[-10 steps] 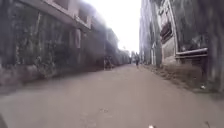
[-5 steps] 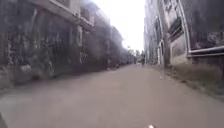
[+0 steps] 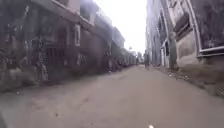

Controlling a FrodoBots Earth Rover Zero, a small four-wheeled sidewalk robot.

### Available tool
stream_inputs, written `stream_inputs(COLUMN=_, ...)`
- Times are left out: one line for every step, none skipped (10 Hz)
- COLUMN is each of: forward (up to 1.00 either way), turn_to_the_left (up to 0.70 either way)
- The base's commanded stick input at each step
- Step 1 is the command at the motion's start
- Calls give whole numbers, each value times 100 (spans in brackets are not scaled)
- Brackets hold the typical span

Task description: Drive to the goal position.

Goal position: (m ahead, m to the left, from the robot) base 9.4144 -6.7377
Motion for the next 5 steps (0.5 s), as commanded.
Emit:
stream_inputs(forward=100, turn_to_the_left=0)
stream_inputs(forward=100, turn_to_the_left=-4)
stream_inputs(forward=100, turn_to_the_left=-14)
stream_inputs(forward=100, turn_to_the_left=-14)
stream_inputs(forward=100, turn_to_the_left=-14)
